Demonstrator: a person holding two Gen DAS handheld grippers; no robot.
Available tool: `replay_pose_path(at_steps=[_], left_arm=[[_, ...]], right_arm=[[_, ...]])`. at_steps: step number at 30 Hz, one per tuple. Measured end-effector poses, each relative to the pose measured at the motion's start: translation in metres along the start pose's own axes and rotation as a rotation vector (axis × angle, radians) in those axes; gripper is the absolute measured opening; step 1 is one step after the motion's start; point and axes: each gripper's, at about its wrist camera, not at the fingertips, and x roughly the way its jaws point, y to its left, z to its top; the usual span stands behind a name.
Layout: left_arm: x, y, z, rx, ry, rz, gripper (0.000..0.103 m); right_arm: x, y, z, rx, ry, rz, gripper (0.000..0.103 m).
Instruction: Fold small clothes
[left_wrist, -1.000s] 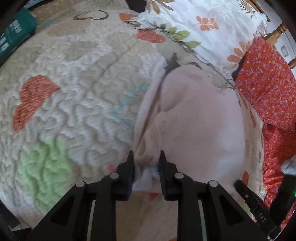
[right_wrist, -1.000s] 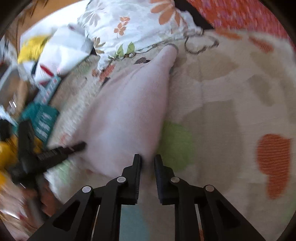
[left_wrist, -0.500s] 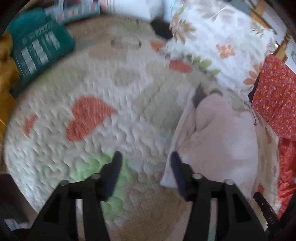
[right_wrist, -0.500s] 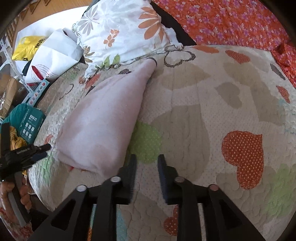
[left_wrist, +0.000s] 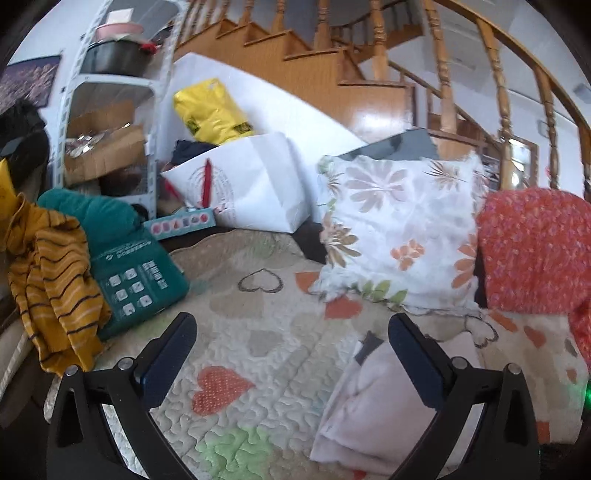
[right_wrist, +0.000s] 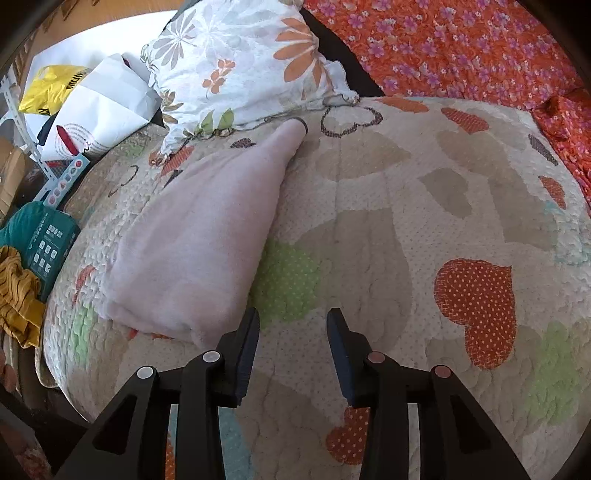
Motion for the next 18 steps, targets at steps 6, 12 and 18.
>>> replay_pose_path(at_steps=[6,12,18], left_arm=[[-0.016,-0.02,-0.006,0.085,-0.007,-0.082,0.103],[-0.012,-0.028,-0.015,0.086,0.079,-0.152,0.103],[0.011,-0.028,-0.028,0.064,0.224,-0.167,0.103]], right_arm=[[-0.021,0.014,-0.009,-0.036,-0.081,-0.057,0.054],[-0.017,0.015,-0.019,-0.035,-0.064,-0.094,0.058],[-0.011,0.018,-0.02,-0.057,-0.065,-0.116,0.063]])
